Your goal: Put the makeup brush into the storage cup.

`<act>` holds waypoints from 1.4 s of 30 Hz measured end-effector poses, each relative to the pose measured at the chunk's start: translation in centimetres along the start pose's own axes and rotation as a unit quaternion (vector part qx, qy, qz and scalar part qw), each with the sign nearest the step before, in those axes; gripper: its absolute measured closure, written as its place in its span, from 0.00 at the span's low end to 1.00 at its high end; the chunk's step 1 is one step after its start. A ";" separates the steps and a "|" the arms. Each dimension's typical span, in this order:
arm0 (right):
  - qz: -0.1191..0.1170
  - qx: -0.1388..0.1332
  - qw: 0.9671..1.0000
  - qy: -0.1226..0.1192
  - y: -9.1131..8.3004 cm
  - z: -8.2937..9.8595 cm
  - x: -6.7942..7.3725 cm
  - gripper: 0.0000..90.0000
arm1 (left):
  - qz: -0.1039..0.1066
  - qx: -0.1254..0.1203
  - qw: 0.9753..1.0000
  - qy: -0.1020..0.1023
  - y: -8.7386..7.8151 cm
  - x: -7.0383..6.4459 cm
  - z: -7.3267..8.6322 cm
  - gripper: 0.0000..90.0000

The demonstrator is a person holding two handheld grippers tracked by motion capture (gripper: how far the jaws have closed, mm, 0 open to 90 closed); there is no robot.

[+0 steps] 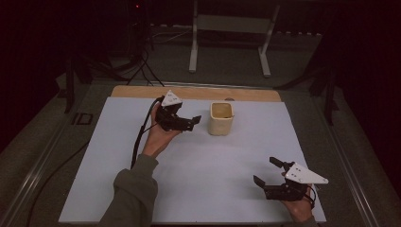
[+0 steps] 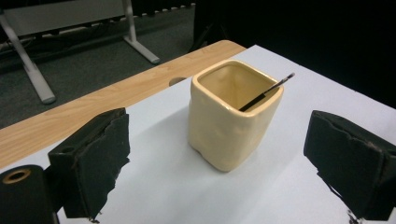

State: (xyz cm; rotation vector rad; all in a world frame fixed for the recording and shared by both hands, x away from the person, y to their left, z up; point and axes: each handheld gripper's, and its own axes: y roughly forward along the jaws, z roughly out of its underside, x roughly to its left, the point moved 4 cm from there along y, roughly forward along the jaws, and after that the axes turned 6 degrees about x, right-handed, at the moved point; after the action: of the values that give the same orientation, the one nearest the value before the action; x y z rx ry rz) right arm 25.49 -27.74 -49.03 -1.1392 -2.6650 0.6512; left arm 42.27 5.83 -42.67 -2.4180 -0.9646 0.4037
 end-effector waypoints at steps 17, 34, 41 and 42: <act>-0.002 0.003 1.000 0.003 0.6 -0.3 -0.1 0.11 | -0.028 -0.007 0.999 0.022 -3.1 0.1 2.0 0.07; -0.001 0.001 1.000 0.014 1.5 -0.6 -0.8 0.11 | -0.038 -0.024 0.998 0.035 -6.2 -0.1 4.7 0.05; 0.001 -0.002 1.000 0.019 1.5 -0.6 -1.0 0.11 | -0.050 -0.025 0.998 0.036 -7.7 0.2 6.2 0.05; 0.000 -0.002 1.000 0.019 1.5 -0.6 -1.0 0.11 | -0.052 -0.025 0.998 0.036 -7.9 0.3 6.4 0.05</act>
State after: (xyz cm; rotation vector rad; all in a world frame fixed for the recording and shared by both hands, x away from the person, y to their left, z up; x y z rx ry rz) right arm 27.32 -27.36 -49.13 -1.1424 -2.6363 0.6173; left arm 35.29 13.13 -43.65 -2.3978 -1.0744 0.2563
